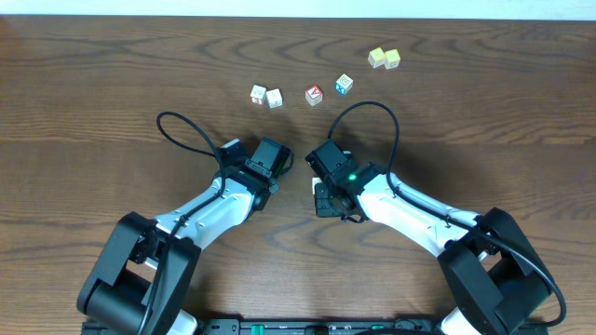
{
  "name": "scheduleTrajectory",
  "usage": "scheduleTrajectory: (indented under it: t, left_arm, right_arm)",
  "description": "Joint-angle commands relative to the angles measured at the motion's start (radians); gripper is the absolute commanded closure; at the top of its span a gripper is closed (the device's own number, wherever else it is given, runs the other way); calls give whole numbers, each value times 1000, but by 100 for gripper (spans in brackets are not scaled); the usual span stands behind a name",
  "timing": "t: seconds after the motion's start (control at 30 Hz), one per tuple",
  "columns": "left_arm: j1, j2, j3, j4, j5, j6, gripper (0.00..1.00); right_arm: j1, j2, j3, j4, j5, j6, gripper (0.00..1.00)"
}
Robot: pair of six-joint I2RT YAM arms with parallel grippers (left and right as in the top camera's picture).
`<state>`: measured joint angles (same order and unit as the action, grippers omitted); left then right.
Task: Lift 4 blocks
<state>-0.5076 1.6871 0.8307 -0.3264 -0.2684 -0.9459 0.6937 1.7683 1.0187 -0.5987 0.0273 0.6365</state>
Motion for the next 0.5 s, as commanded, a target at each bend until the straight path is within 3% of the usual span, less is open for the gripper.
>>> scheduleTrajectory:
  t: [0.0,0.47]
  left_arm:
    - [3,-14,-8,-5,-21,-7,93]
    - [3,-13,-9,-5,-21,-7,93]
  right_arm:
    - [8,5,-1,5,34,13,99]
    - [8,5,-1,17,54,13,99]
